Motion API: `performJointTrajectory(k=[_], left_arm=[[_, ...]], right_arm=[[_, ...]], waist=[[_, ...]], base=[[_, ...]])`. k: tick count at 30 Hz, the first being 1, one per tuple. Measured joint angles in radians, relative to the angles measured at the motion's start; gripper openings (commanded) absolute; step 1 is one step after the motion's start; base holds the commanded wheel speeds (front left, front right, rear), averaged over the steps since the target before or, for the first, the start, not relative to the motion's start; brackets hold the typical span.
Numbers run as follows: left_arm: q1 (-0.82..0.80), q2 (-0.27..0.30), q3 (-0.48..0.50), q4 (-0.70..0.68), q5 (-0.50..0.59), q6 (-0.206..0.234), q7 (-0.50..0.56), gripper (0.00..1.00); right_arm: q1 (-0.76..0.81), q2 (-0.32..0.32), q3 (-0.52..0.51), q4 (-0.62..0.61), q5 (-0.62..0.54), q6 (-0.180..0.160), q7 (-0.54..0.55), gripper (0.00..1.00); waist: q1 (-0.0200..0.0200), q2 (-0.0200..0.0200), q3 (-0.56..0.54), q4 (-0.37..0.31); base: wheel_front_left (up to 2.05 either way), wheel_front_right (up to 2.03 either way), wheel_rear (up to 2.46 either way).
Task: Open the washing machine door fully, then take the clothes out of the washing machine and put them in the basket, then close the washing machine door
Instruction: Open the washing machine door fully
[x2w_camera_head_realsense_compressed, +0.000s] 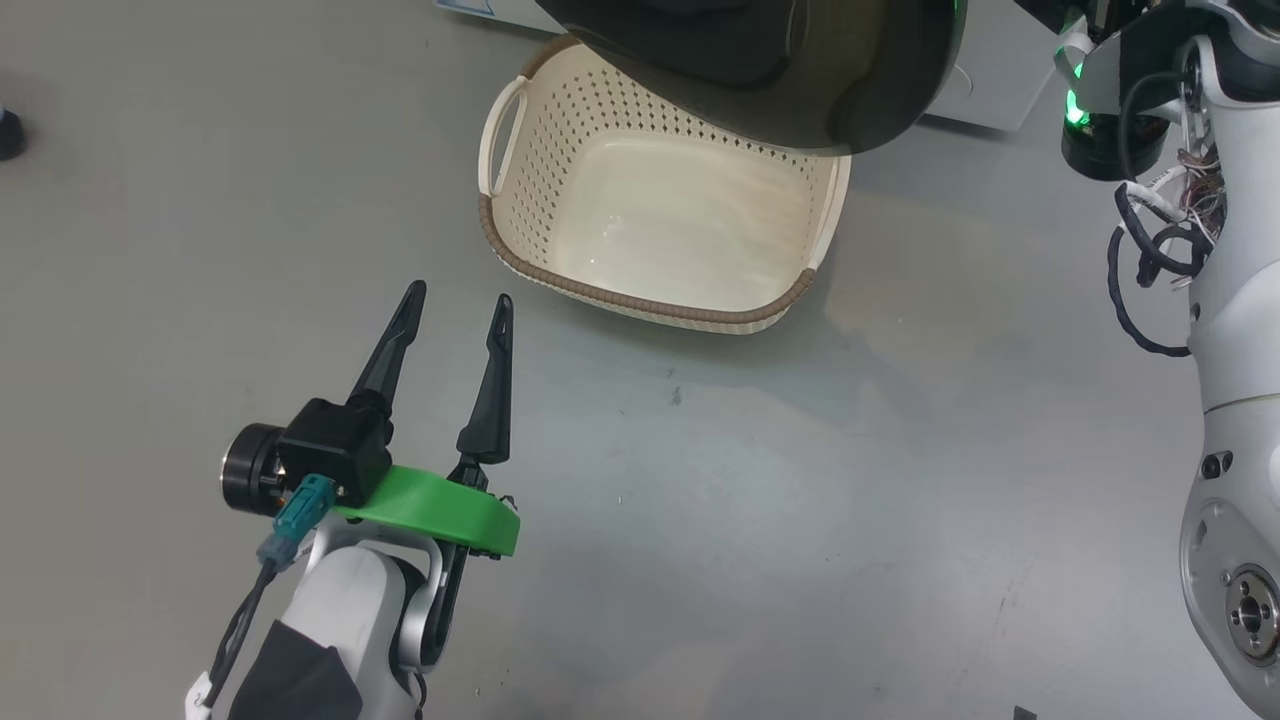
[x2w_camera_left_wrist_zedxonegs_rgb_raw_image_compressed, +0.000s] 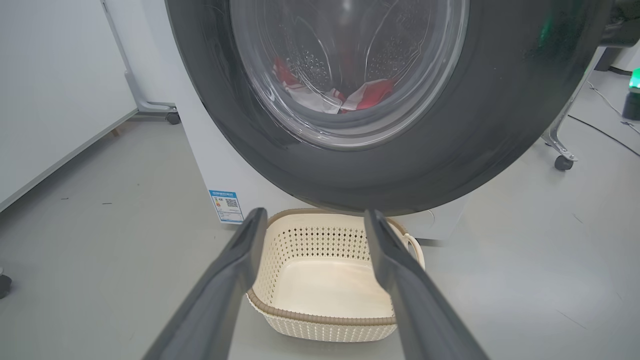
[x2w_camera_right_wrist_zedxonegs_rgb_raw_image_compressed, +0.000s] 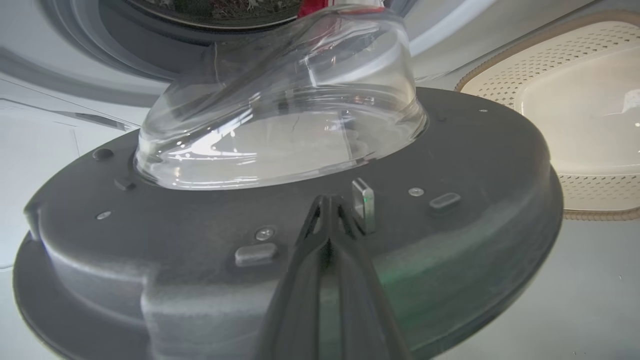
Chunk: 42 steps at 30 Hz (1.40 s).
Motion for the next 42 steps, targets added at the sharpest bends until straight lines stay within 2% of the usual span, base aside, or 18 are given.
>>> performJointTrajectory(k=[16, 28, 42], left_arm=[[0.0, 0.0, 0.0, 0.006, 0.0, 0.005, 0.0, 1.0], [0.001, 0.0, -0.001, 0.008, 0.001, 0.006, 0.0, 1.0], [0.002, 0.0, -0.026, 0.013, 0.0, 0.006, 0.0, 1.0]], right_arm=[[0.0, 0.007, 0.034, 0.076, 0.067, 0.0, 0.077, 0.0], [0.018, 0.008, 0.165, 0.089, 0.22, -0.001, 0.144, 0.0], [0.083, 0.007, 0.331, 0.061, 0.369, -0.001, 0.146, 0.0]], waist=[[0.0, 0.0, -0.036, -0.004], [0.0, 0.0, -0.057, -0.003], [0.0, 0.0, -0.075, 0.015]], base=[[0.0, 0.0, 0.0], [0.0, 0.0, 0.0], [0.0, 0.0, 0.0]])
